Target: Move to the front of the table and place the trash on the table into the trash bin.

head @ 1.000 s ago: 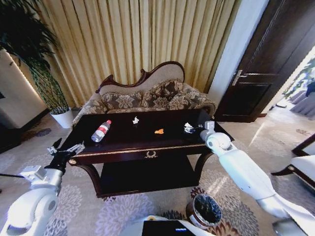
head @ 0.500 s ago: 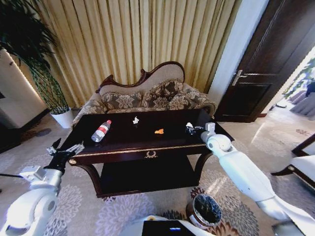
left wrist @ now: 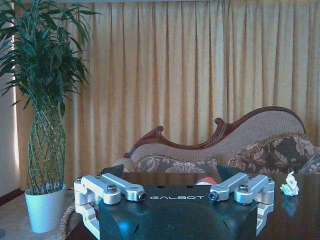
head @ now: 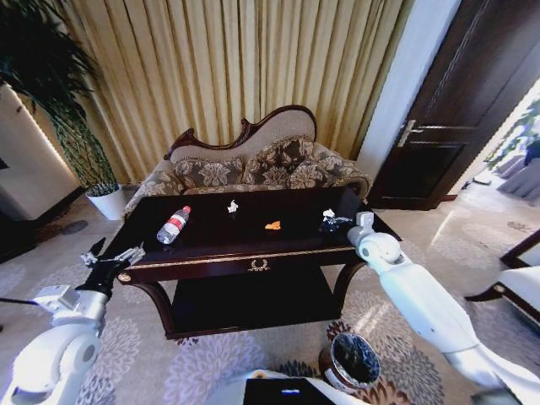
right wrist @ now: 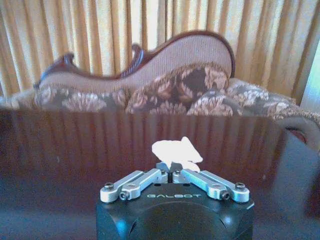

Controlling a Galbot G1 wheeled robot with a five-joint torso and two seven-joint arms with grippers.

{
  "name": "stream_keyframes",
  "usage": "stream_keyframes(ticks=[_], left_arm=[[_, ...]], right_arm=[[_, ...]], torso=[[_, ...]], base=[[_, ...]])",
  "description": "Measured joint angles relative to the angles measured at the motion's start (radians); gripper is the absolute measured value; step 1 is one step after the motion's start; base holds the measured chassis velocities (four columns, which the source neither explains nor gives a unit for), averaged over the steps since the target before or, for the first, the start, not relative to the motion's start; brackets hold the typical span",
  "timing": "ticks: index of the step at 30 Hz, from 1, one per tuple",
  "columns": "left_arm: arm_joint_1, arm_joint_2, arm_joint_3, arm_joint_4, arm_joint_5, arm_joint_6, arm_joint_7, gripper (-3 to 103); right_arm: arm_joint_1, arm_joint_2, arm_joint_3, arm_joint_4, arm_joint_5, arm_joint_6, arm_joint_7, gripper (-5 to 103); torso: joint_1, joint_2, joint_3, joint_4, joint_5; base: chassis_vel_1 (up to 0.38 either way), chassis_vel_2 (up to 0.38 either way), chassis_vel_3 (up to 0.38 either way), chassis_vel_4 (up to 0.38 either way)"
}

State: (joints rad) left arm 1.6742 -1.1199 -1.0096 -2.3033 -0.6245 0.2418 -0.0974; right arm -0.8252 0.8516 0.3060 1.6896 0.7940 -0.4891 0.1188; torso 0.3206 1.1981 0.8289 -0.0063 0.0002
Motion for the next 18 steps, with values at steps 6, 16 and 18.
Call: stream_keyframes(ticks=[6,16,18], left_arm=[[-0.011,-0.017,0.002,0.002,-0.002,-0.002,0.000,100],[-0.022,-0.018,0.016,0.014,-0.005,-0.003,0.003,100],[-0.022,-0.016,0.015,0.016,-0.005,-0.004,0.004,100]], right_arm=[[-0.085,-0.011,0.133,0.071,-0.019,0.073,0.000,0],[-0.217,0.013,0.253,0.196,-0.023,0.141,0.000,0],[-0.224,0.014,0.256,0.203,-0.023,0.141,0.000,0]], torso=[[0.000,0.000,0.000,-0.0006,-0.0001],[0.000,0.000,0.000,-0.0002,-0.0001],[0.000,0.000,0.000,-0.0002,-0.0001]], base=[[0.000,0.000,0.000,0.000],[0.000,0.000,0.000,0.000],[0.000,0.000,0.000,0.000]])
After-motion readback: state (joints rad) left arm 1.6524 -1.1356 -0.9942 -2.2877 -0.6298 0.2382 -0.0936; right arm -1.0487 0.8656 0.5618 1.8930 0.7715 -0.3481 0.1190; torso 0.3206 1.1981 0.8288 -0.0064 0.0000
